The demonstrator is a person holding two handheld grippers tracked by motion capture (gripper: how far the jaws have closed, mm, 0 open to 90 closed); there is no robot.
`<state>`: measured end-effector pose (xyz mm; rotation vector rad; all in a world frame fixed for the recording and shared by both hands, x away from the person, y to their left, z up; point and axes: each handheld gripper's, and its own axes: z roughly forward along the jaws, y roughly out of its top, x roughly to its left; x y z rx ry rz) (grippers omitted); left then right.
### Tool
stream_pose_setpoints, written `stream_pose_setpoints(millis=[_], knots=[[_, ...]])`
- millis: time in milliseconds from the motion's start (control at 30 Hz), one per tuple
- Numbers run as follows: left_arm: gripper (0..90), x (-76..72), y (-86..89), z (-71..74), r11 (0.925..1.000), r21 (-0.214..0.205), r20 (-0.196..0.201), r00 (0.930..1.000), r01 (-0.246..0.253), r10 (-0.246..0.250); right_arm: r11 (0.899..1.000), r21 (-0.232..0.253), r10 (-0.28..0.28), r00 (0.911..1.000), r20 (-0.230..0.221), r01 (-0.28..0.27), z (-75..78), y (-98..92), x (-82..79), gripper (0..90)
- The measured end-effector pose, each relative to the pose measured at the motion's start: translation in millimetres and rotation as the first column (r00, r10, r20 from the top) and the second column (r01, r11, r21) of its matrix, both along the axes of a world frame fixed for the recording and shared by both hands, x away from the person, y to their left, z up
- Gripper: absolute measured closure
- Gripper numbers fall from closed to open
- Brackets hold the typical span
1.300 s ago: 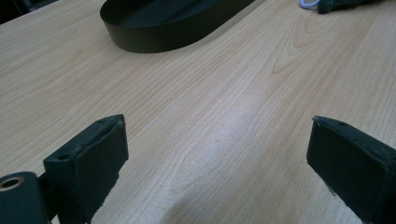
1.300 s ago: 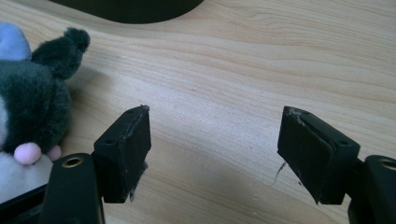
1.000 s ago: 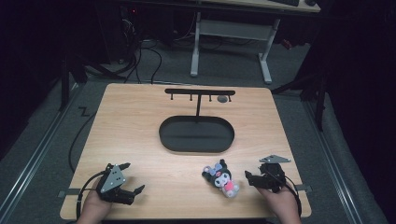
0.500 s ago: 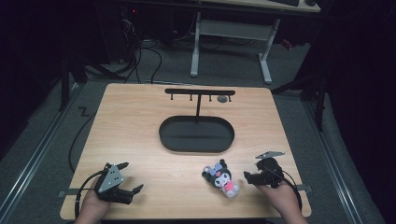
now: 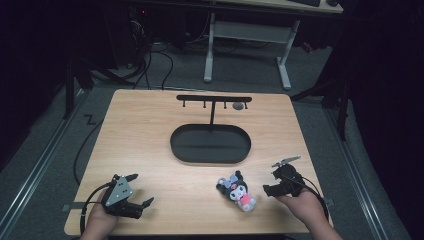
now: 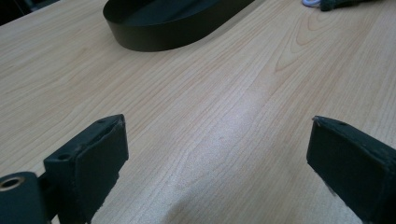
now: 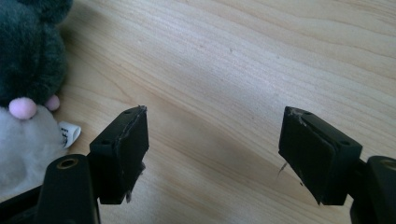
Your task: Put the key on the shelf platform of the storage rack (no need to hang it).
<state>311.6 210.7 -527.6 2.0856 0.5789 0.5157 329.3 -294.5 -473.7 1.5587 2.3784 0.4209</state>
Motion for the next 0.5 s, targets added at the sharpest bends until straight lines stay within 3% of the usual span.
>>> stream_pose_setpoints(millis=[133,167,500], knots=[[5.9,0.1,0.0,0.0,1.0000,0.001,0.000,1.0000,0.000,0.000,1.000,-0.002,0.000,0.9998,-0.022,0.000,1.2,-1.5,0.7,24.5],[5.9,0.4,-0.1,-0.3,1.0000,0.000,-0.001,1.0000,-0.001,0.001,1.000,-0.023,0.006,0.9993,-0.036,-0.007,1.4,-1.6,1.1,24.4],[5.9,0.1,-0.1,-0.2,1.0000,0.001,-0.003,1.0000,0.001,-0.001,0.997,-0.065,0.041,0.9954,-0.087,-0.047,6.1,4.1,4.4,24.5]])
